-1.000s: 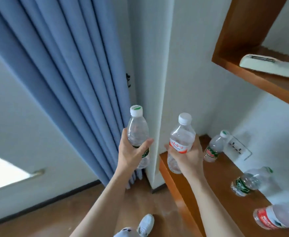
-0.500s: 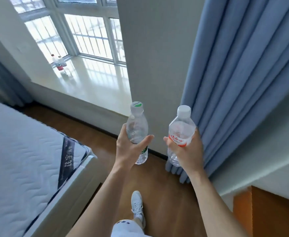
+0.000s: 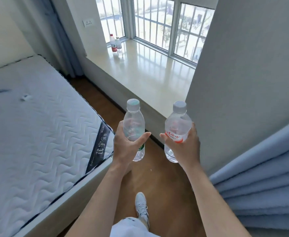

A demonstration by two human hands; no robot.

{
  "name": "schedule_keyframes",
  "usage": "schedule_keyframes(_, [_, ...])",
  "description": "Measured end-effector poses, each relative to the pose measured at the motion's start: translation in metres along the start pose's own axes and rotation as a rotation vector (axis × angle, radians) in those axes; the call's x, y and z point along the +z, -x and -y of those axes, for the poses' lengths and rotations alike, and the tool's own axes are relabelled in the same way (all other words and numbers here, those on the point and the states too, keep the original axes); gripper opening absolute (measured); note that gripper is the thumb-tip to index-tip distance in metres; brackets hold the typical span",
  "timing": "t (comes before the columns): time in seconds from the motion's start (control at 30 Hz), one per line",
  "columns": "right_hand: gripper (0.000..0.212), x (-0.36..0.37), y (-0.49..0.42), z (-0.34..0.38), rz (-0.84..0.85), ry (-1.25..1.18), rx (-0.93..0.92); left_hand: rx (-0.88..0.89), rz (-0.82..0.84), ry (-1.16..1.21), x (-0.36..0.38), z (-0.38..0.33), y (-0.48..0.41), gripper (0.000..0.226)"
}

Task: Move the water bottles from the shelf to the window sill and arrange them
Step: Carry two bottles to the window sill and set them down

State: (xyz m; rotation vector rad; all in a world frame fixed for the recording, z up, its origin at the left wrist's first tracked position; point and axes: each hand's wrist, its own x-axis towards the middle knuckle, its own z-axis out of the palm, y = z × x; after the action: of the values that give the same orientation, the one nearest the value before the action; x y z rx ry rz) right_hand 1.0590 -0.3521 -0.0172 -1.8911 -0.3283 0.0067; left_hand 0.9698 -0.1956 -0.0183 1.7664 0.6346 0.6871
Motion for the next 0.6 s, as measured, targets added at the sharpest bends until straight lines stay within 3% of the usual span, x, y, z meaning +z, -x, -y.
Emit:
schedule_keyframes(0.37, [0.062, 0.119, -0.157, 0.017, 0.078, 0.016, 0.055, -0.006, -0.076, -0.050, -0.014, 0.024, -0.183, 0.056])
schedule_keyframes(0.6, [0.060, 0.170, -0.227, 0.018, 0.154, -0.014, 0.039, -0.039, -0.125, -0.072, -0.013, 0.043, -0.254, 0.070])
